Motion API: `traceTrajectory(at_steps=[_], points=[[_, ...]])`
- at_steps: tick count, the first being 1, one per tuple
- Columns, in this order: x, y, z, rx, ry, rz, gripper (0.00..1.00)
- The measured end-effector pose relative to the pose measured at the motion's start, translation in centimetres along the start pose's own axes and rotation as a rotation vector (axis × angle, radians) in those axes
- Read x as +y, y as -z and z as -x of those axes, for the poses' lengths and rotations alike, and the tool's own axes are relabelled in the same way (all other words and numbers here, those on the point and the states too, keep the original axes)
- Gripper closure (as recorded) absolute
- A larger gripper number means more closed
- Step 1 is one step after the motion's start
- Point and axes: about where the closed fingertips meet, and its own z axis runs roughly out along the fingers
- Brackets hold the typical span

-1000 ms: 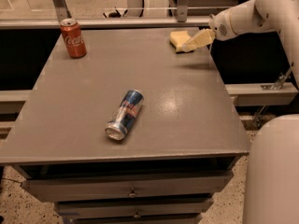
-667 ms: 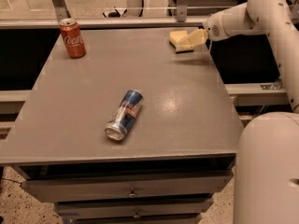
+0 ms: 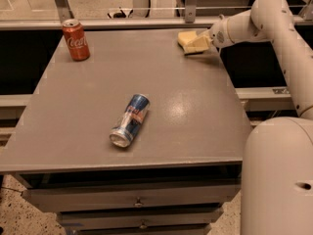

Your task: Move sponge near redbull can

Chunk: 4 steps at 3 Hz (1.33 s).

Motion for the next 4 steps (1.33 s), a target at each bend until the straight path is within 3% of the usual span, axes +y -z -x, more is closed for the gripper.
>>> traceTrajectory(at_steps=[2,3,4], points=[[1.9,0.4,-0.6,-0.011,0.034,0.044,0.87],[4.0,2.3,0.9,-0.060,0.062,0.090,1.00],[7.3,4.7,2.1,-0.118,0.076,0.177,1.00]])
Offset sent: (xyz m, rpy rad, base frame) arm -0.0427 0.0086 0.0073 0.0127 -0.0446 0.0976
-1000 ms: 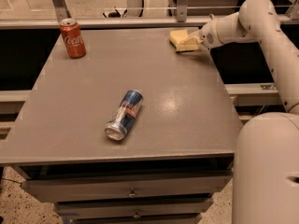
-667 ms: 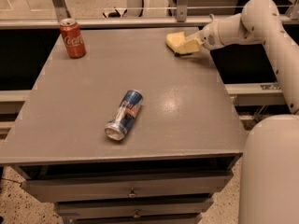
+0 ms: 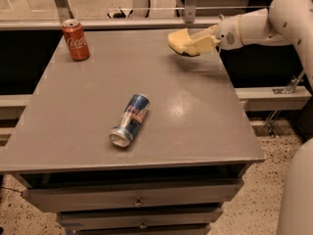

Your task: Move sponge near redbull can

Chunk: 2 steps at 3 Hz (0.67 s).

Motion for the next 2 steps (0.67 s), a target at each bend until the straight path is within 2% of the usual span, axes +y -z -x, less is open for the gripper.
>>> traceTrajectory(at_steps=[1,2], points=[[5.1,2.0,1.4,-0.050,0.010,0.124,1.00],[10.8,4.2,1.7,-0.040,0.049,0.229,1.00]])
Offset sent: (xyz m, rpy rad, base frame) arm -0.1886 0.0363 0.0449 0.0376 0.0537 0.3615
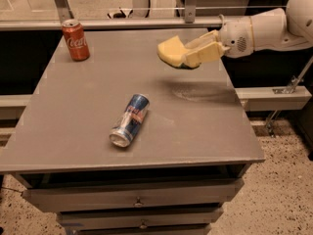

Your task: Move sponge near redbull can

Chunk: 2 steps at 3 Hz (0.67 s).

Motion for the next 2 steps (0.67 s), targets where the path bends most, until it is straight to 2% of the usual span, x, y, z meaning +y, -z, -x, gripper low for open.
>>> traceTrajectory(at_steps=[1,2], points=[[4.8,0.9,-1.1,0.065,0.052,0.060,1.00],[8.5,1.5,-3.0,0.128,0.079,0.114,1.00]])
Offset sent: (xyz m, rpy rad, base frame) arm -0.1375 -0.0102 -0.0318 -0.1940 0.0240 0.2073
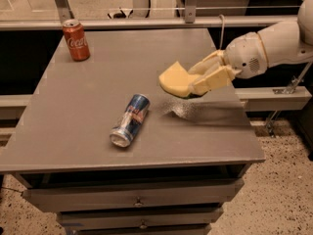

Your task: Move sponge near redbull can

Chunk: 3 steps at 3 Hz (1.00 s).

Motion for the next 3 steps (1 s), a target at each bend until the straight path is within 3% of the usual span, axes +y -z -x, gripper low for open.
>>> traceTrajectory(at_steps=[2,3], points=[[6.0,-2.3,-2.3,0.058,0.012,0.136,1.00],[7.9,-3.5,-2.8,0.067,0.012,0.193,0.84]])
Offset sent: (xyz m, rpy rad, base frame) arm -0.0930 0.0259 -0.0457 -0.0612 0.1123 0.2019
